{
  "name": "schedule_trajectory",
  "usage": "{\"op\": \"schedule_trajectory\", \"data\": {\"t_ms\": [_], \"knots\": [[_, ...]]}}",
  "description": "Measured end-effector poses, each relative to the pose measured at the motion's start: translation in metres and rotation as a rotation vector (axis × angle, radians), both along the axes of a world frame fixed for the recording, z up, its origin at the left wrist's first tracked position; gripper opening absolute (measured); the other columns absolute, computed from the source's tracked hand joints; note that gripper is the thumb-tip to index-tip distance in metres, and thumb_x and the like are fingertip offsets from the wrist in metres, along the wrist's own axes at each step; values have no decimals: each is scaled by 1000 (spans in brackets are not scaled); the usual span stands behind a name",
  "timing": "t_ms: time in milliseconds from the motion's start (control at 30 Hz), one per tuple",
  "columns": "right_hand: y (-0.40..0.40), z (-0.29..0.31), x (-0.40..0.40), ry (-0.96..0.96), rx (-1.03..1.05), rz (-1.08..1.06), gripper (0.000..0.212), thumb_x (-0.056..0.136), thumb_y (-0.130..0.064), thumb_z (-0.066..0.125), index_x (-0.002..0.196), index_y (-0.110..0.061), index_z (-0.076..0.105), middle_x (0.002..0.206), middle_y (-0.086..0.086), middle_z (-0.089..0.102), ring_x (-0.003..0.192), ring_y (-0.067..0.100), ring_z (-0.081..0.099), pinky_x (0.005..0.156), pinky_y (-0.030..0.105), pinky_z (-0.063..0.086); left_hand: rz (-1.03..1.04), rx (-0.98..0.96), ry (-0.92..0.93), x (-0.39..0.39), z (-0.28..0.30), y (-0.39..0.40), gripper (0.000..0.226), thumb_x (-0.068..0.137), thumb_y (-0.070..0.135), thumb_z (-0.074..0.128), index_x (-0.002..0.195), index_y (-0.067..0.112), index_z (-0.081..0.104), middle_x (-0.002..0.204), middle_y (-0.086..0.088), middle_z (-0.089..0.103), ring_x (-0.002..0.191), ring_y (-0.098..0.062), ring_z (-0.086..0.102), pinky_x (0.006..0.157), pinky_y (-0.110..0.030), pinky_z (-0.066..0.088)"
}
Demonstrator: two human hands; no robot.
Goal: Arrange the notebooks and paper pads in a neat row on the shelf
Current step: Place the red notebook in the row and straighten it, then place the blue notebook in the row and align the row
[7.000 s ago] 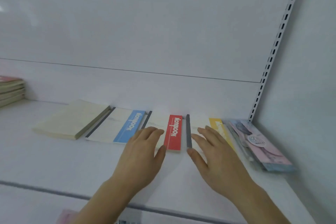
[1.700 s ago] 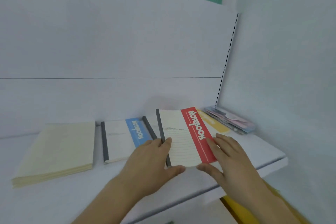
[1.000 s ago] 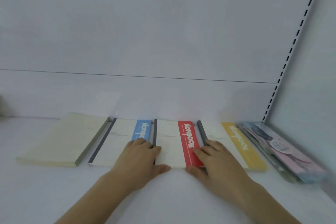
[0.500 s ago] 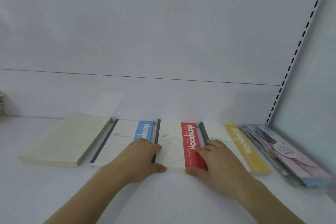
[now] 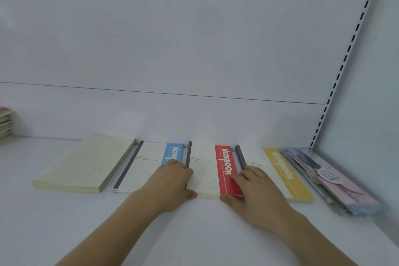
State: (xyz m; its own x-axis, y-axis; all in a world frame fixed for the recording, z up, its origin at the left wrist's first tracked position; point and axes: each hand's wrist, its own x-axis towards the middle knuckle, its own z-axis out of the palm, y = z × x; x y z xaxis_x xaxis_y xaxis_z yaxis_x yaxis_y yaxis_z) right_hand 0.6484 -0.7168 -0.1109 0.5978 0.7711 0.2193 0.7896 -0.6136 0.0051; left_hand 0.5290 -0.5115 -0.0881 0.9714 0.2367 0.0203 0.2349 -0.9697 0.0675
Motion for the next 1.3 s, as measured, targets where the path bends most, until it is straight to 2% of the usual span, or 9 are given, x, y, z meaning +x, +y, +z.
{"op": "schedule_trajectory", "data": {"t_ms": [133, 233, 333, 433, 567, 700, 1033, 1133, 1300], "knots": [[-5, 3, -5, -42, 49, 21, 69, 86, -74, 23, 133, -29, 47, 125, -11, 47, 131, 16, 32, 112, 30, 28, 7, -32, -124, -9, -1, -6, 60, 91, 54, 58, 140, 22, 46, 141, 4, 45, 136, -17, 32, 110, -33, 35], [-7, 6, -12, -79, 87, 45, 64, 89, -68, 28, 134, -27, 45, 134, -7, 44, 137, 19, 28, 114, 33, 28, 36, -67, -249, -22, 3, -11, 66, 91, 53, 59, 147, 25, 39, 147, 7, 41, 140, -15, 30, 114, -30, 30], [1, 10, -28, -51, 106, 75, 66, 91, -64, 28, 144, -26, 37, 152, -1, 32, 146, 22, 14, 119, 34, 17, 87, -76, -392, -43, 1, -14, 60, 95, 49, 55, 147, 25, 39, 148, 8, 41, 140, -12, 32, 115, -28, 29], [15, 13, -52, -15, 115, 118, 77, 87, -69, 11, 150, -29, 26, 159, -3, 17, 148, 18, 1, 118, 30, 2, 154, -77, -497, -68, -4, -14, 52, 96, 44, 54, 144, 24, 45, 145, 7, 46, 135, -13, 39, 110, -27, 33], [42, 13, -92, 54, 112, 160, 73, 91, -69, 16, 153, -32, 11, 162, -7, 1, 147, 13, -11, 109, 27, -9, 231, -30, -494, -111, -6, -1, 52, 97, 44, 53, 145, 25, 45, 146, 7, 46, 137, -13, 39, 113, -29, 33], [75, 13, -138, 26, 126, 258, 76, 89, -72, 12, 153, -29, 16, 162, -3, 8, 148, 17, -5, 114, 30, -5, 298, 19, -515, -166, -1, 22, 49, 95, 46, 54, 139, 23, 52, 140, 5, 53, 131, -17, 48, 108, -31, 38], [192, 24, -309, 34, 135, 387, 76, 90, -71, 10, 153, -29, 11, 162, -6, 3, 148, 14, -8, 115, 28, -7, 512, 81, -434, -351, 11, 112, 66, 98, 64, 30, 154, 31, 26, 160, 8, 26, 148, -15, 19, 120, -33, 19], [229, 17, -356, 56, 133, 415, 84, 84, -75, -2, 153, -29, 10, 162, -7, 5, 148, 14, -6, 117, 30, -4, 585, 70, -430, -404, 9, 141, 68, 97, 66, 29, 155, 32, 22, 161, 8, 24, 149, -15, 17, 120, -35, 18], [297, 17, -410, 56, 130, 484, 83, 86, -74, -1, 153, -27, 11, 162, -5, 6, 148, 14, -6, 120, 31, 0, 659, 43, -439, -467, 7, 190, 70, 96, 65, 28, 156, 30, 18, 162, 8, 21, 150, -15, 12, 123, -37, 17]]}}
